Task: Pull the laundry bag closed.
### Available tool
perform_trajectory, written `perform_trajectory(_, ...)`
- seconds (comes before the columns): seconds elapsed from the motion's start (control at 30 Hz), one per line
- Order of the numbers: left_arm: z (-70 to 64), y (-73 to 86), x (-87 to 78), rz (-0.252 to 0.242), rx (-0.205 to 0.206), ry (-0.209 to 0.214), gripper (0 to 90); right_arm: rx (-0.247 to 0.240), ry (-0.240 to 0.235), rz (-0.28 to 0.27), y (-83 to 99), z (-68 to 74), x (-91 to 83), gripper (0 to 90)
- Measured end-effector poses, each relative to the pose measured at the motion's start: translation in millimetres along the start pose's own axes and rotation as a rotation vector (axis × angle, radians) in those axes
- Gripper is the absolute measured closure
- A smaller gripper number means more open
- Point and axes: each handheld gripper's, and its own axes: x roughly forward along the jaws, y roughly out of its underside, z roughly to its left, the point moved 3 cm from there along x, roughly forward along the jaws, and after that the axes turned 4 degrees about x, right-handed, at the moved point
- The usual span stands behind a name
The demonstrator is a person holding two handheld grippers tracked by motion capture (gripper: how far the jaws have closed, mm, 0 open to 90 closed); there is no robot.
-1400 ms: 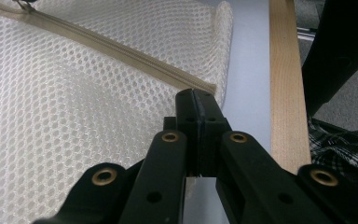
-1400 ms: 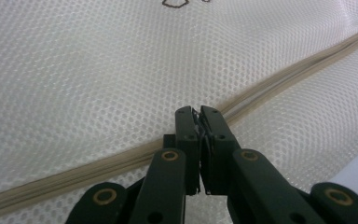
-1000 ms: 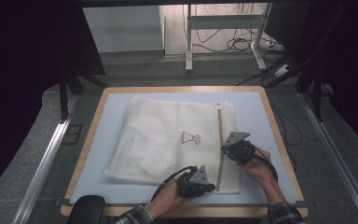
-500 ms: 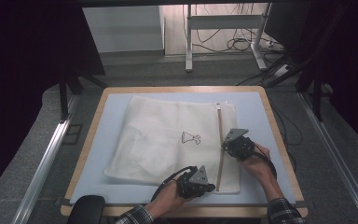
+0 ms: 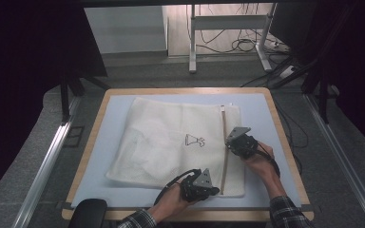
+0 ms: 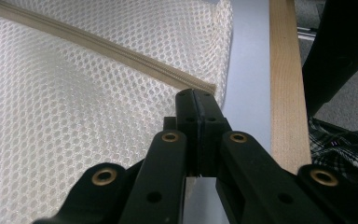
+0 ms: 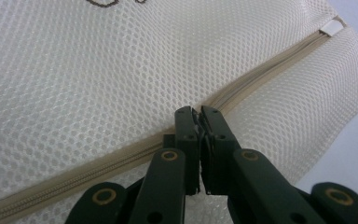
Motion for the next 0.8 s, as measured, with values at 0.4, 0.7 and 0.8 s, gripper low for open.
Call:
perform_trajectory(0.4, 0.1, 0.0, -0.1, 0.001, -0.003, 0.001, 89.9, 0.007, 0.020, 0.003, -5.8, -9.2, 9.2, 85.6)
perform_trajectory(0.7, 0.0, 0.0, -0.1, 0.001, 0.001, -0.001, 89.9, 0.021, 0.029, 0.000, -10.5, -20.3, 17.0, 85.6)
perform_trajectory(0.8, 0.4, 0.1, -0.5, 0.007, 0.008, -0.001, 89.9, 0.021, 0.036, 0.000, -12.7, -24.4, 20.4, 85.5)
